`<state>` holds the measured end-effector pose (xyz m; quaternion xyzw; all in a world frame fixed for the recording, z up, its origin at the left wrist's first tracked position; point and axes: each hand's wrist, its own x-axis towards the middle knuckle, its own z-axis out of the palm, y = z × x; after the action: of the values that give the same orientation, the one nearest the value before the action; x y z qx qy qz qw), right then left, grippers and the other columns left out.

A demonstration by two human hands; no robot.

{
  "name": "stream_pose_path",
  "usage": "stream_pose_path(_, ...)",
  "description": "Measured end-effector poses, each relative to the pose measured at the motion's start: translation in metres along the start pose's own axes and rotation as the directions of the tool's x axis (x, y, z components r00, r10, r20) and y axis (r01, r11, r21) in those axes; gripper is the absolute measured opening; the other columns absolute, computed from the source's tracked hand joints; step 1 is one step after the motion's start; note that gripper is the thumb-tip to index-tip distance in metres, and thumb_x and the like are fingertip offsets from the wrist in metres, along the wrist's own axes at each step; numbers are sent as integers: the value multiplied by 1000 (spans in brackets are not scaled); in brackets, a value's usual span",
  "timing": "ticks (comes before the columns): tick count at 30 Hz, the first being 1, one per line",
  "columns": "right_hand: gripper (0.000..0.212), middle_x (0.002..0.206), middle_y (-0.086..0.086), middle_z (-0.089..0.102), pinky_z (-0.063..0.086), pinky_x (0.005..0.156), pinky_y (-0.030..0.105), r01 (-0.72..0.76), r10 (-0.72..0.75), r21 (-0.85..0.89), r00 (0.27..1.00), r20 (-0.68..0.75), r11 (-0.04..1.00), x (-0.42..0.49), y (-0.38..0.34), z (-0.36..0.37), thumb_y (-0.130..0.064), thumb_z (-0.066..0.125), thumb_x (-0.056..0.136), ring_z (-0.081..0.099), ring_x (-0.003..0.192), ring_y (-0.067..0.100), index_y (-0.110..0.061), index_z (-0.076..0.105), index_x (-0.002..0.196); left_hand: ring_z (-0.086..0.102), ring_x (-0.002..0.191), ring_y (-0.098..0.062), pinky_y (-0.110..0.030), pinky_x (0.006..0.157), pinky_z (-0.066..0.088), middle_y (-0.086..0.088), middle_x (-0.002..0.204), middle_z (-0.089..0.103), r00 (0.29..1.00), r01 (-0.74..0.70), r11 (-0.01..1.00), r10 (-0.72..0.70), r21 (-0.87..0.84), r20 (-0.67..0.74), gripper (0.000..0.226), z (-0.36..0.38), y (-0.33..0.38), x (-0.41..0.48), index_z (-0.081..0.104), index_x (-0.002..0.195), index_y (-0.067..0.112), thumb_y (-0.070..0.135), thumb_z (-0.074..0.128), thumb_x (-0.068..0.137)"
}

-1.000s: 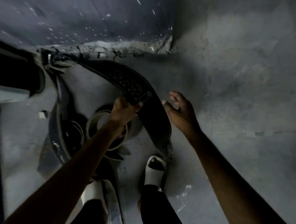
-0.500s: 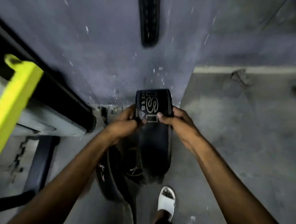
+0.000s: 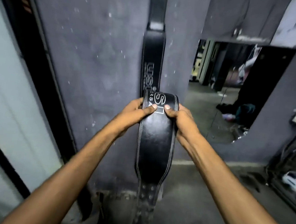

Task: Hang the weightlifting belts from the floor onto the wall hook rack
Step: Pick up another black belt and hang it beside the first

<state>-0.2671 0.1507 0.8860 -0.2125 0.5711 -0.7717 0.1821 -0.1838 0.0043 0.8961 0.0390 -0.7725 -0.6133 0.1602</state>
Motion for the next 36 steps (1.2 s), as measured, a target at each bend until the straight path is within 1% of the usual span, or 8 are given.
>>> stream_pose_path(5, 20, 84, 5, 78, 60, 65, 27, 178, -181, 44, 982, 57, 983, -19, -130, 46, 7, 54, 94, 74, 72, 15, -5, 69, 101, 70, 79, -3, -13, 64, 51, 0, 96, 75, 987, -126, 990, 131, 56, -96, 26, -14, 119, -27, 70, 113, 8, 22, 70, 91)
stream_pose_path(10, 21, 90, 9, 73, 58, 66, 24, 327, -327, 18, 943, 58, 945, -42, -225, 71, 6, 57, 92, 69, 74, 16, 1, 68, 109, 72, 81, -7, -17, 68, 54, 0, 92, 78, 951, -239, 971, 238, 21, -195, 17, -5, 169, -58, 74, 99, 8, 19, 75, 86)
stream_pose_path(16, 13, 82, 6, 70, 53, 60, 21, 404, -403, 15, 911, 90, 915, -60, -289, 70, 4, 59, 92, 66, 65, 12, -7, 66, 90, 73, 91, -8, -21, 79, 55, -4, 102, 78, 979, -169, 968, 187, 186, -82, 29, 20, 157, -90, 74, 105, 6, 13, 83, 78)
stream_pose_path(20, 14, 82, 5, 72, 54, 59, 20, 463, -468, 70, 874, 127, 884, -69, -317, 66, 4, 57, 93, 69, 64, 10, -4, 68, 97, 73, 97, -10, -16, 80, 54, 1, 105, 78, 973, -212, 950, 228, 231, -44, 38, 22, 190, -95, 73, 110, 10, 15, 86, 75)
stream_pose_path(25, 16, 88, 6, 77, 57, 66, 25, 497, -505, 90, 843, 186, 863, -77, -334, 60, 2, 58, 94, 73, 74, 14, 0, 69, 106, 64, 94, -12, -20, 76, 54, 0, 107, 71, 933, -341, 932, 320, -121, -167, 50, 0, 295, -71, 69, 116, 10, 47, 72, 82)
stream_pose_path(29, 21, 101, 10, 78, 59, 77, 30, 527, -519, 31, 822, 237, 849, -83, -335, 51, -2, 60, 95, 74, 87, 19, 1, 69, 114, 66, 64, -5, -13, 53, 50, 0, 85, 75, 898, -409, 888, 350, -210, -266, 21, 0, 348, -53, 70, 104, 7, 24, 70, 90)
stream_pose_path(33, 29, 110, 11, 78, 60, 83, 33, 584, -550, -60, 790, 272, 810, -96, -319, 32, -18, 70, 93, 75, 94, 20, -2, 69, 117, 64, 100, -33, -44, 101, 51, -29, 115, 68, 884, -447, 856, 378, -260, -276, 31, 6, 347, -44, 70, 104, -1, 16, 77, 80)
stream_pose_path(36, 26, 103, 6, 79, 59, 83, 30, 564, -498, -129, 798, 341, 816, -111, -275, 9, -18, 77, 87, 75, 92, 16, -7, 72, 110, 65, 96, -31, -47, 101, 52, -23, 104, 69, 888, -446, 855, 386, -263, -251, 25, 7, 339, -41, 70, 100, 0, 14, 76, 80)
